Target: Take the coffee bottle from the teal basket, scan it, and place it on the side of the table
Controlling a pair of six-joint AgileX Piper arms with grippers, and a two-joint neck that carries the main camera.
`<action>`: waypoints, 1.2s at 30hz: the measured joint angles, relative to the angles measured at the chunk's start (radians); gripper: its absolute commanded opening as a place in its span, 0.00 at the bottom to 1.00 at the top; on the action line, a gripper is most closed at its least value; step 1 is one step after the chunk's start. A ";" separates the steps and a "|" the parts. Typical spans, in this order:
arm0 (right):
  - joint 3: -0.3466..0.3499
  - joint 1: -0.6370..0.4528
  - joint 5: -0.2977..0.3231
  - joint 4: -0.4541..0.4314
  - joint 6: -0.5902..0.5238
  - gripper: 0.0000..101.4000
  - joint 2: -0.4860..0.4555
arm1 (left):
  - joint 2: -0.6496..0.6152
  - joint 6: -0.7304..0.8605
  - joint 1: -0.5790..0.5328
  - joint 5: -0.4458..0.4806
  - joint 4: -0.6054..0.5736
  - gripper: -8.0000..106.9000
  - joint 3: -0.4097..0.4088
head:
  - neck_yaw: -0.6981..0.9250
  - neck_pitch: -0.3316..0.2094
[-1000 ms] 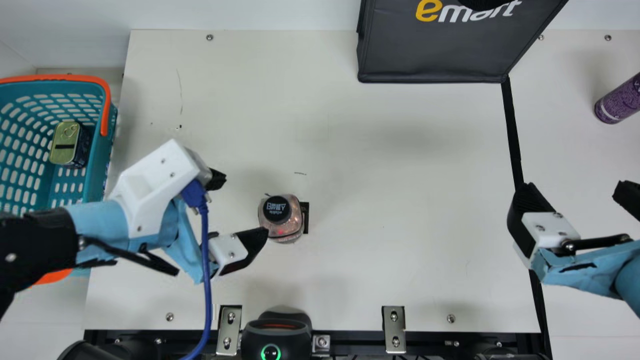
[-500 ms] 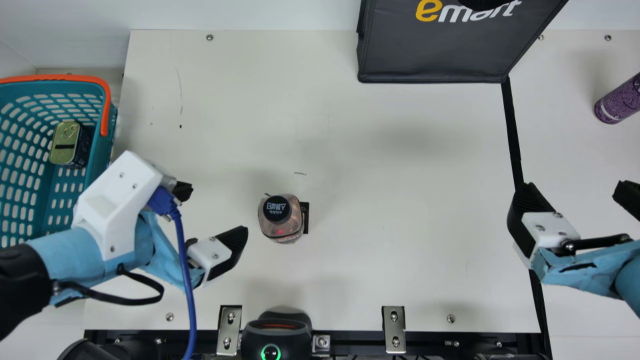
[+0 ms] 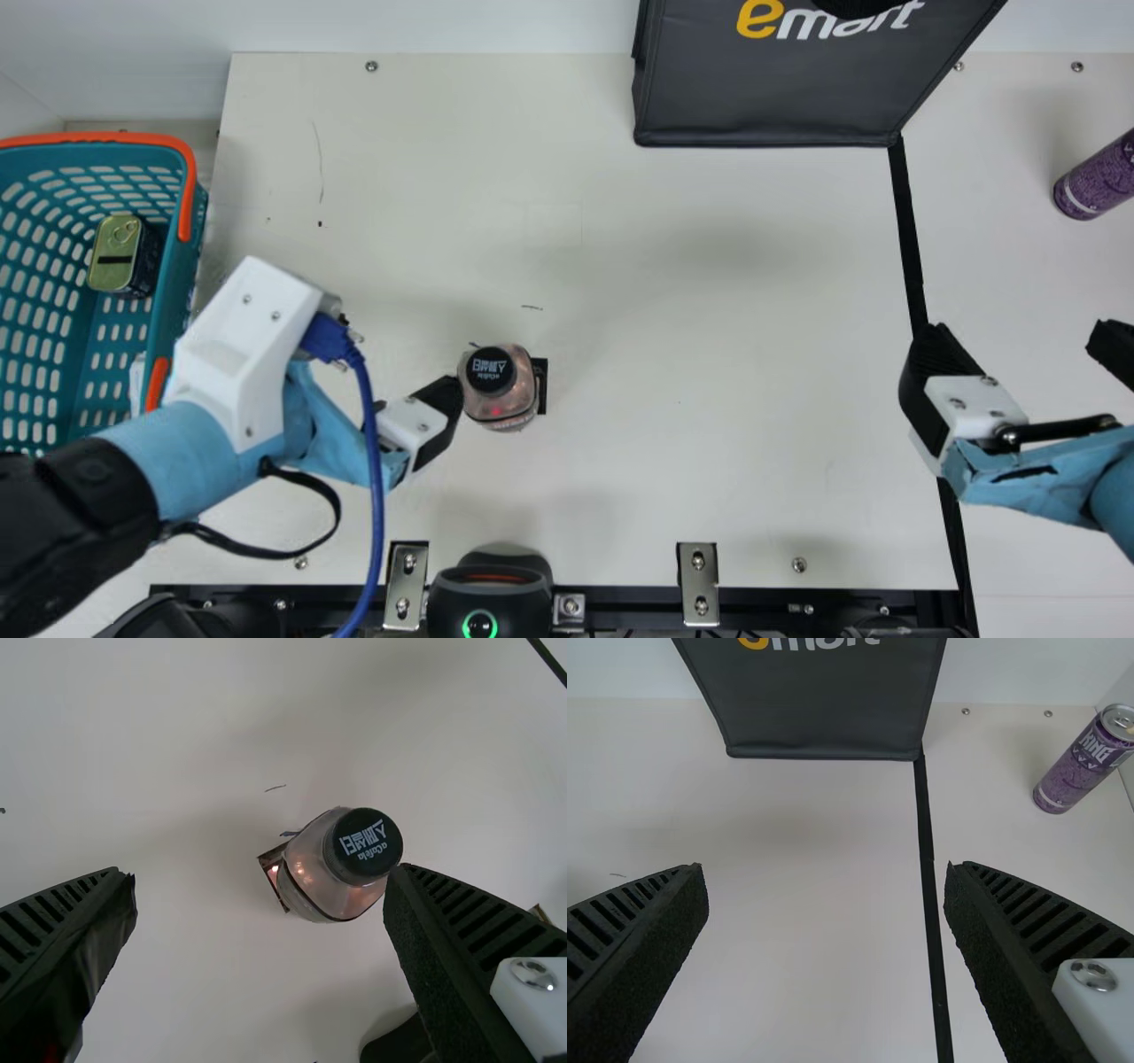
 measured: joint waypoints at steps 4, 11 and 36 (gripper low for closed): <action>0.000 0.000 0.000 0.000 0.000 0.94 0.000 | 0.042 -0.149 -0.090 0.024 0.098 0.85 -0.034 | 0.000 0.000; 0.000 0.000 0.000 0.000 0.000 0.94 0.000 | 0.124 -0.397 -0.237 0.063 0.236 0.85 -0.085 | 0.000 0.000; 0.000 0.000 0.001 0.000 0.000 0.94 0.000 | 0.339 -0.927 -0.400 0.019 0.491 0.85 -0.082 | 0.000 0.000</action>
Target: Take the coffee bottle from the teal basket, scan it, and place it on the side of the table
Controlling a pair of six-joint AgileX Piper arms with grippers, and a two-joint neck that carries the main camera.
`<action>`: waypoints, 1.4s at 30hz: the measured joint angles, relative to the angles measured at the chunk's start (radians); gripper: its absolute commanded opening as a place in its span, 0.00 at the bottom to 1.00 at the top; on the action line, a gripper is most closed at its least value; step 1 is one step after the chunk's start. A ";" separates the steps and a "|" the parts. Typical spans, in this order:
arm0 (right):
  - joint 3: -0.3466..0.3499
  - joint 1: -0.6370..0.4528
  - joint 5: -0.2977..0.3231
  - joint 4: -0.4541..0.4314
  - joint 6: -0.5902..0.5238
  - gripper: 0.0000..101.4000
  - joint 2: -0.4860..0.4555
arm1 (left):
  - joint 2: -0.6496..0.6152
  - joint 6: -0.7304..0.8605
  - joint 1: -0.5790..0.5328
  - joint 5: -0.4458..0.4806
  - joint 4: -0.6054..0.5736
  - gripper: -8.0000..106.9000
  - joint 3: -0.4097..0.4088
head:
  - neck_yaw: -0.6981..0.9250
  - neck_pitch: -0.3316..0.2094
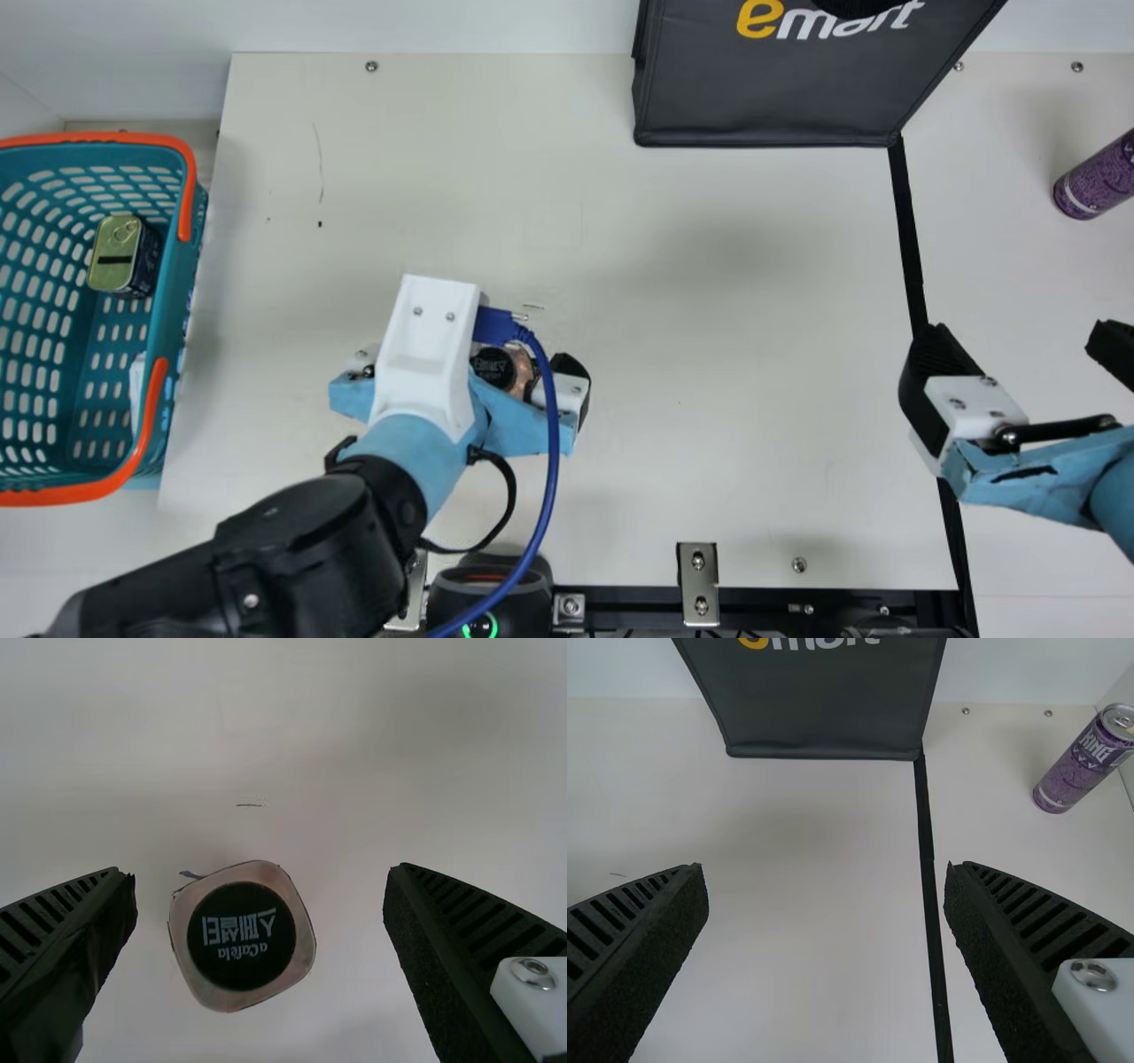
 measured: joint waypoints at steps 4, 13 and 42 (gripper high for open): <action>0.000 0.000 0.000 0.000 0.000 0.94 0.000 | 0.010 -0.083 -0.017 -0.019 0.056 0.85 0.026 | 0.000 0.000; 0.000 0.000 0.000 0.000 0.000 0.94 0.000 | 0.031 -0.262 -0.067 -0.011 0.168 0.85 0.075 | 0.000 0.000; 0.000 0.000 -0.001 0.000 0.000 0.94 0.000 | 0.019 -0.383 -0.154 0.085 0.193 0.00 0.075 | 0.000 0.000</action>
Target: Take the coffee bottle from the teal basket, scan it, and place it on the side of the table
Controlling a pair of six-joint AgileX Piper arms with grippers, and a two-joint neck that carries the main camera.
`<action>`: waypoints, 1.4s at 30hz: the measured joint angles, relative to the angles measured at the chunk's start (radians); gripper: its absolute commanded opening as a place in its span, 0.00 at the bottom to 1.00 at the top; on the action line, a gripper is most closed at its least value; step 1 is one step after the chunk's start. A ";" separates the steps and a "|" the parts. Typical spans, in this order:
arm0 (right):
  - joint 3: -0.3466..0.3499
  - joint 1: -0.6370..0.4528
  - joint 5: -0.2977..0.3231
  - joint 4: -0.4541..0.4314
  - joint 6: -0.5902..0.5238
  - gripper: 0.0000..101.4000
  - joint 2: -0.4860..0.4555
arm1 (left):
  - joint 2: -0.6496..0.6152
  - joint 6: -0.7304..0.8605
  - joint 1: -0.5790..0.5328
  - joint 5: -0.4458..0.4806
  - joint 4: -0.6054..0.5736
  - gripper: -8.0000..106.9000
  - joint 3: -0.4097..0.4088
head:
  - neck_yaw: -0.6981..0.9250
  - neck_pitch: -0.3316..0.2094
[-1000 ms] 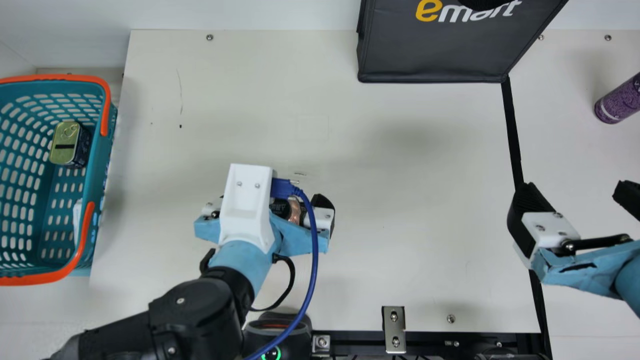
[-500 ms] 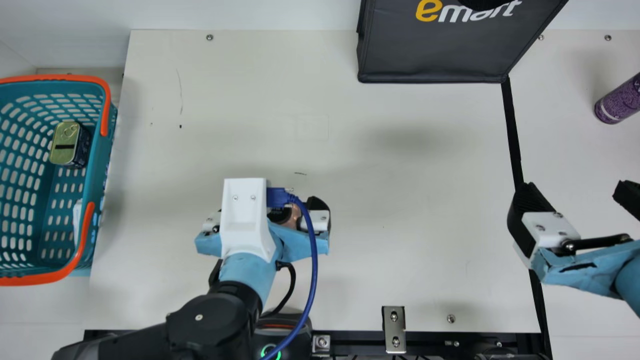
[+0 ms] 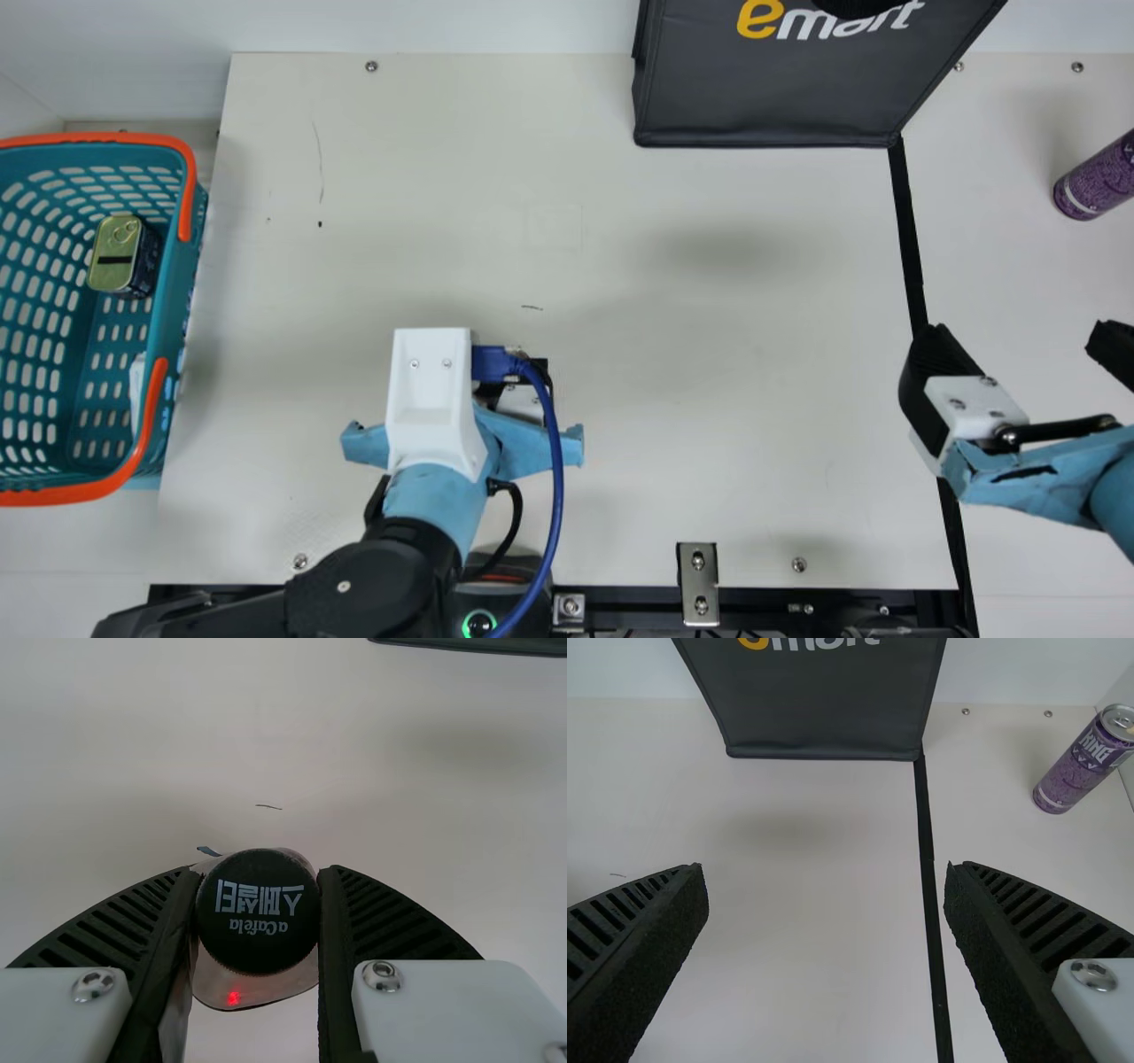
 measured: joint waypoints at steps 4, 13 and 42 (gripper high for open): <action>0.000 0.000 0.000 0.000 0.000 0.94 0.000 | -0.028 0.082 0.020 -0.026 -0.028 0.00 0.000 | 0.000 0.000; 0.000 0.000 0.000 0.000 0.000 0.94 0.000 | -0.106 0.350 0.101 -0.132 -0.130 0.00 0.022 | 0.000 0.000; 0.000 0.000 0.001 0.000 0.000 0.94 0.000 | -0.207 1.679 0.492 -0.303 -0.929 0.00 0.040 | 0.000 0.000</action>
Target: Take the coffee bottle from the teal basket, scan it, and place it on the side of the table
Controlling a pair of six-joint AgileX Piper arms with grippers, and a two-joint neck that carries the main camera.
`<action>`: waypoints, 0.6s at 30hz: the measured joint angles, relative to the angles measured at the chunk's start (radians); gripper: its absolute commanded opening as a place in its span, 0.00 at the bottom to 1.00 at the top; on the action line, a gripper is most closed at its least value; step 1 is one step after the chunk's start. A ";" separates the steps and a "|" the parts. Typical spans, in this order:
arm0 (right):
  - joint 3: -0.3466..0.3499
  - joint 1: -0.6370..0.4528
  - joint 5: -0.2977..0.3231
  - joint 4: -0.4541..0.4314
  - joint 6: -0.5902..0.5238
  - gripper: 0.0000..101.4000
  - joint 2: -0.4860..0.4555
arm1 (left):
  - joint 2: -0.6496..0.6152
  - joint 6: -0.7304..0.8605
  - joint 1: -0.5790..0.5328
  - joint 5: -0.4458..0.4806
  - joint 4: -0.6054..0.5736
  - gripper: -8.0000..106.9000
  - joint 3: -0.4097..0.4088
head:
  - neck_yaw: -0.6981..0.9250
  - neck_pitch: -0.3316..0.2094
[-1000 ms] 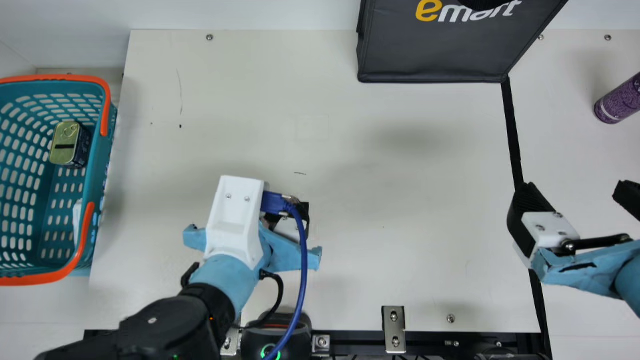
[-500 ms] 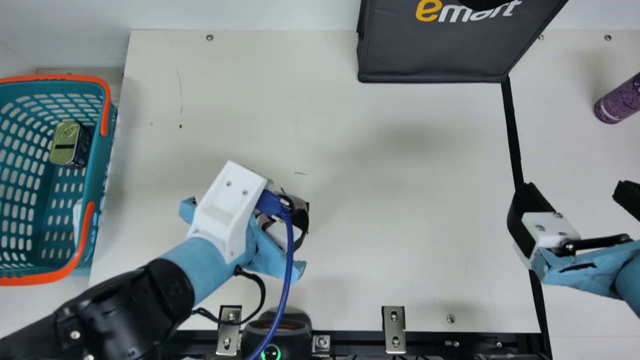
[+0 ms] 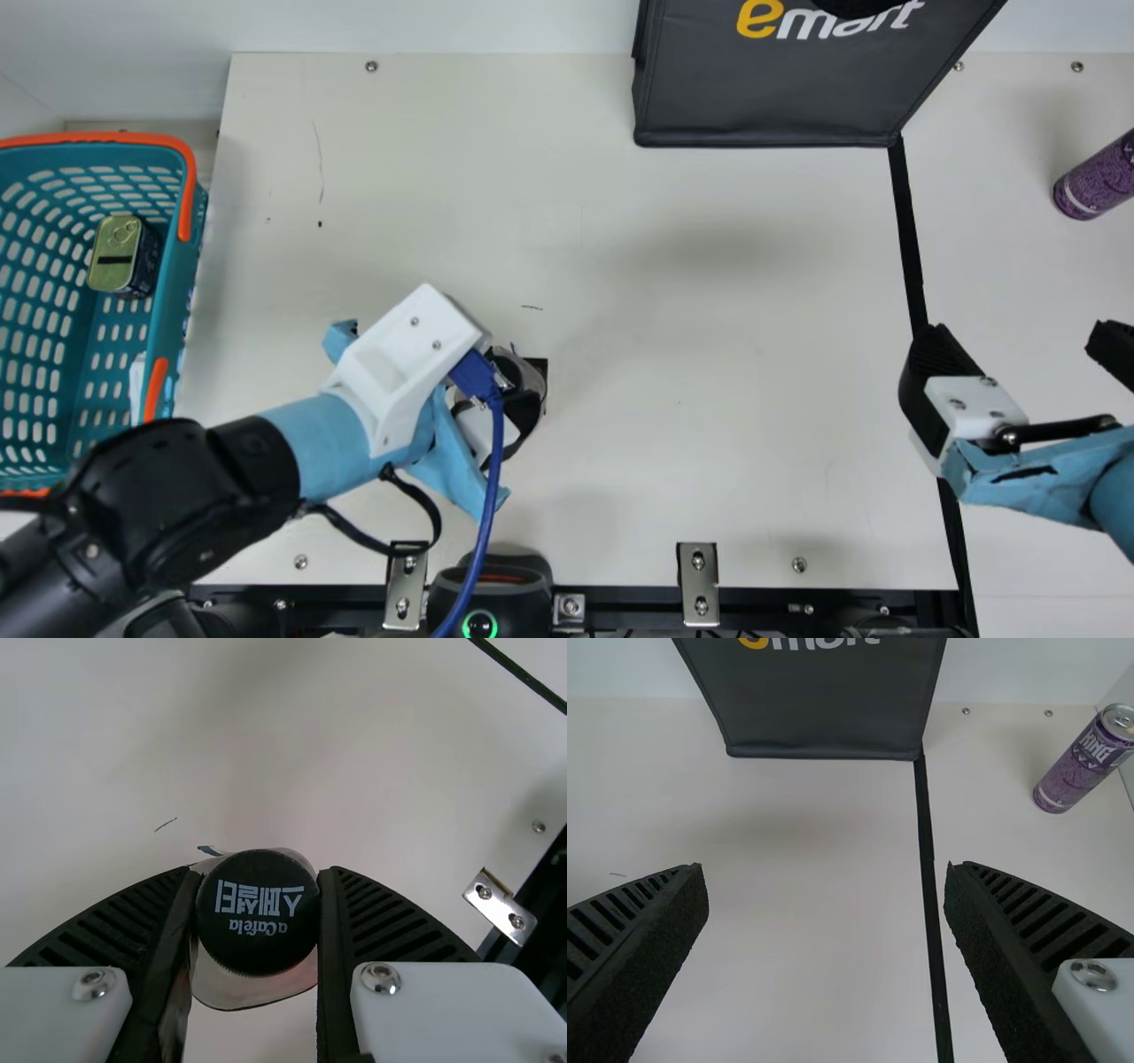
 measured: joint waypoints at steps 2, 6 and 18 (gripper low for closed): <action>0.000 0.000 0.000 0.000 0.000 0.94 0.000 | 0.008 0.112 0.037 0.021 -0.064 0.00 -0.016 | 0.000 0.000; 0.000 0.000 -0.001 0.000 0.000 0.94 0.000 | 0.031 0.327 0.126 0.086 -0.200 0.00 -0.047 | 0.000 0.000; 0.000 0.000 -0.001 0.000 0.000 0.94 0.000 | 0.124 0.949 0.426 0.338 -0.521 0.00 -0.121 | 0.000 0.000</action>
